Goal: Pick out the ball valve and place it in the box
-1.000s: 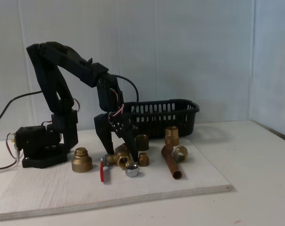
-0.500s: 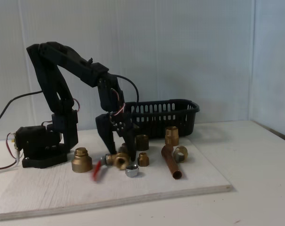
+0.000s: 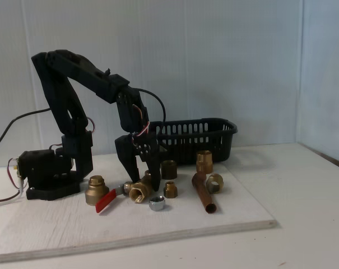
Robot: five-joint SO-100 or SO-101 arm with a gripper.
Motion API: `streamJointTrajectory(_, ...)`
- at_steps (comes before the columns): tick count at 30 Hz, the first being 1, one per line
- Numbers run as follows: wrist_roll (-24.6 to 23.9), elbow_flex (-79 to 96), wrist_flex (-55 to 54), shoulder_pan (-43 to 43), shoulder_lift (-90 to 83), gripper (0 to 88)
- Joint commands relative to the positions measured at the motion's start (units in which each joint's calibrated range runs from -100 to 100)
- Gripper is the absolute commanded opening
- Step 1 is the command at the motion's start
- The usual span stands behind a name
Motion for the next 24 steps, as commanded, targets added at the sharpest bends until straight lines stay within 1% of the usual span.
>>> streamJointTrajectory(1, -0.24, -3.09, 2.78, 0.26, -0.78, 1.8)
streamJointTrajectory(5, -0.08, -13.11, 13.89, 0.26, -0.69, 1.8)
streamJointTrajectory(8, 0.02, -18.71, 18.97, 0.34, -0.35, 1.8)
streamJointTrajectory(15, -0.03, -21.51, 20.00, 0.26, -0.78, 1.8)
streamJointTrajectory(24, -0.34, -33.51, 20.26, -0.92, -0.61, 1.8)
